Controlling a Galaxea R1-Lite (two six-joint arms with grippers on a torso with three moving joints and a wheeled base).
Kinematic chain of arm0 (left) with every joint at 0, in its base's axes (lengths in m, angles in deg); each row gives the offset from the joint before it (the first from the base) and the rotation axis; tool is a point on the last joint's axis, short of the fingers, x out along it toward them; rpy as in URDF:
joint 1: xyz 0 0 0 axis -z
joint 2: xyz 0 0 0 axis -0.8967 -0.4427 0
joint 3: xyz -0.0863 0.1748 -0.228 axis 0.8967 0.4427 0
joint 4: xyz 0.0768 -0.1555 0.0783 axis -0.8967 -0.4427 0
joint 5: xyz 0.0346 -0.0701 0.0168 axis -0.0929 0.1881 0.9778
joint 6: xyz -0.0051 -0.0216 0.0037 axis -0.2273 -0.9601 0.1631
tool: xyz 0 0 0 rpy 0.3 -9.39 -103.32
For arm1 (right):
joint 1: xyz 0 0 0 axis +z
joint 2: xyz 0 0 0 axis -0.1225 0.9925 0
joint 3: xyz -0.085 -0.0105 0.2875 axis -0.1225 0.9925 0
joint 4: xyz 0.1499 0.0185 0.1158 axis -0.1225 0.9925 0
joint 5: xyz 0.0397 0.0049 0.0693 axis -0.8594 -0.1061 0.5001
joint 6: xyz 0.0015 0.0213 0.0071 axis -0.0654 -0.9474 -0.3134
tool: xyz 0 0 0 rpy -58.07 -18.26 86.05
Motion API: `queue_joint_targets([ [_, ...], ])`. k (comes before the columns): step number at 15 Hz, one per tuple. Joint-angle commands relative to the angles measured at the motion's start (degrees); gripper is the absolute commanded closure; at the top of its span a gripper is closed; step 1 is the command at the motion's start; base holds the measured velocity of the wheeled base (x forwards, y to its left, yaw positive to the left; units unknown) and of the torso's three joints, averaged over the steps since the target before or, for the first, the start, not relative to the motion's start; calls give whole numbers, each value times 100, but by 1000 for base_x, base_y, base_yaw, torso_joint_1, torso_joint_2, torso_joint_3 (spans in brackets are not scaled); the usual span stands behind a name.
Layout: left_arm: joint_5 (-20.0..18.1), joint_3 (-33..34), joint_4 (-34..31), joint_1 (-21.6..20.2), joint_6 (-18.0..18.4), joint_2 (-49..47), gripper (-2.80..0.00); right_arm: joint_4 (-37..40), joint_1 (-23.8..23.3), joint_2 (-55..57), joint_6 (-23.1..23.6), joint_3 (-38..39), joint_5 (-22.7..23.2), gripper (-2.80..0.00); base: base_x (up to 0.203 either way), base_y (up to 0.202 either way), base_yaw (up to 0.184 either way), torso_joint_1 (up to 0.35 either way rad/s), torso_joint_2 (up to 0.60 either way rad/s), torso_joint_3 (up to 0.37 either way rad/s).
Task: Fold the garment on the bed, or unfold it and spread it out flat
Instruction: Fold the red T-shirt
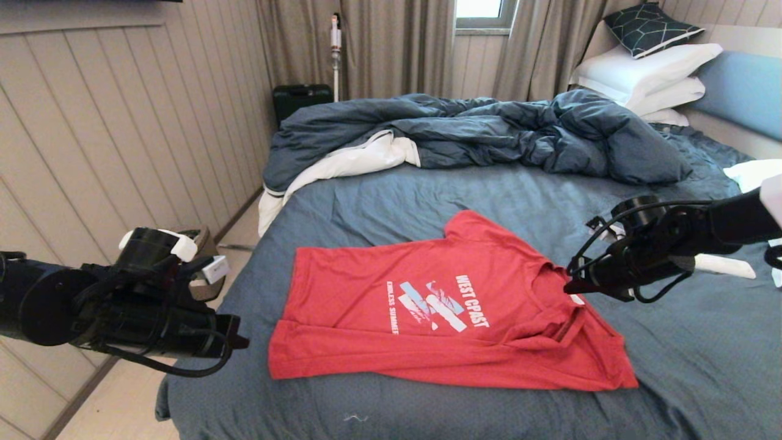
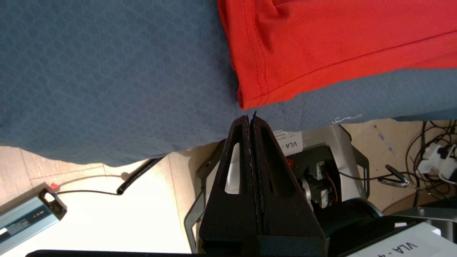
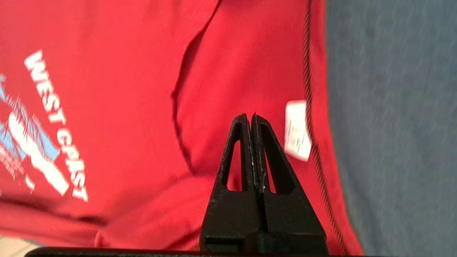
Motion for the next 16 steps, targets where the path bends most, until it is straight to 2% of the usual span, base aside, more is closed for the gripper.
queue_joint_targets([
  [1, -12, -38, -2, 32, -7, -37, 0, 10, 13, -378, 14, 266, 25, 0, 0, 0, 0, 0, 0, 0],
  [3, -12, -86, -17, 72, -42, -49, 0, 13, 48, -1006, 40, 672, 38, 0, 0, 0, 0, 0, 0, 0],
  [5, -4, -110, -19, 122, -95, -98, 0, 26, 215, -1858, 168, 1416, 45, 0, 0, 0, 0, 0, 0, 0],
  [9, -4, -114, -45, 236, -95, -98, 0, 45, 1200, -2563, 392, 2611, -12, 0, 0, 0, 0, 0, 0, 0],
  [10, 4, -119, -54, 240, -95, -107, 0, 42, 1351, -2509, 432, 2691, -32, 0, 0, 0, 0, 0, 0, 0],
  [13, 12, -145, -47, 245, -95, -158, 0, 9, 1377, -2007, 753, 2674, -302, 0, 0, 0, 0, 0, 0, 0],
  [16, 14, -216, -46, 244, -87, -308, 0, -18, 1387, -1841, 828, 2704, -356, 0, 0, 0, 0, 0, 0, 0],
])
